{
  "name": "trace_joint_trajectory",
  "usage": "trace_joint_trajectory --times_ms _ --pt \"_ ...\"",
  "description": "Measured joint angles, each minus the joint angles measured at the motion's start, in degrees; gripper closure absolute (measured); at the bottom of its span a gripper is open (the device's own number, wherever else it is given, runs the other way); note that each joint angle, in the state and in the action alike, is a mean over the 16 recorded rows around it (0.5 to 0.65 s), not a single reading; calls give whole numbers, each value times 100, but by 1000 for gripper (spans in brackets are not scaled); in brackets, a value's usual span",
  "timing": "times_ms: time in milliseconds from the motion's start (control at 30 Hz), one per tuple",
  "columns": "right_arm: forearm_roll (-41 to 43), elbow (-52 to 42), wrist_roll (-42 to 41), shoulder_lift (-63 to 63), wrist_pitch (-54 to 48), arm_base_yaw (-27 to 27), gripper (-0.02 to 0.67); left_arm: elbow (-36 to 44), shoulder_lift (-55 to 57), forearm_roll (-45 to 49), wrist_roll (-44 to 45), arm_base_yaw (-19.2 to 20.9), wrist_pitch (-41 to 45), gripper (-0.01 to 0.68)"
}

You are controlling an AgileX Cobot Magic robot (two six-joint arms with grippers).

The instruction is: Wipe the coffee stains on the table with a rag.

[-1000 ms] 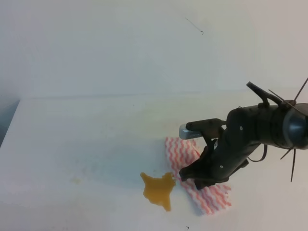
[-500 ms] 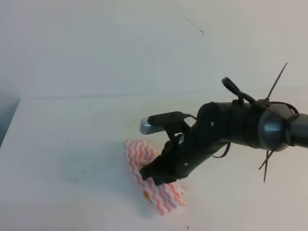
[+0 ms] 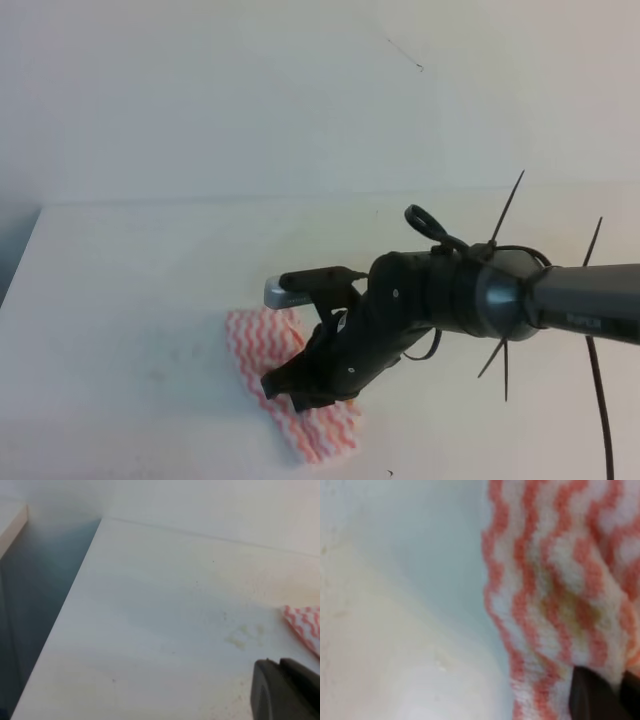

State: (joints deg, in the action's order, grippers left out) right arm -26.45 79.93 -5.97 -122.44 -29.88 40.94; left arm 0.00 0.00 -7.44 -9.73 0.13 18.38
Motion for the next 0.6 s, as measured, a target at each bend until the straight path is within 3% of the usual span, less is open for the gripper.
trace_joint_trajectory --times_ms 600 --pt "1717 -1 1186 444 -623 -741 613 0 0 0 -7 0 0 674"
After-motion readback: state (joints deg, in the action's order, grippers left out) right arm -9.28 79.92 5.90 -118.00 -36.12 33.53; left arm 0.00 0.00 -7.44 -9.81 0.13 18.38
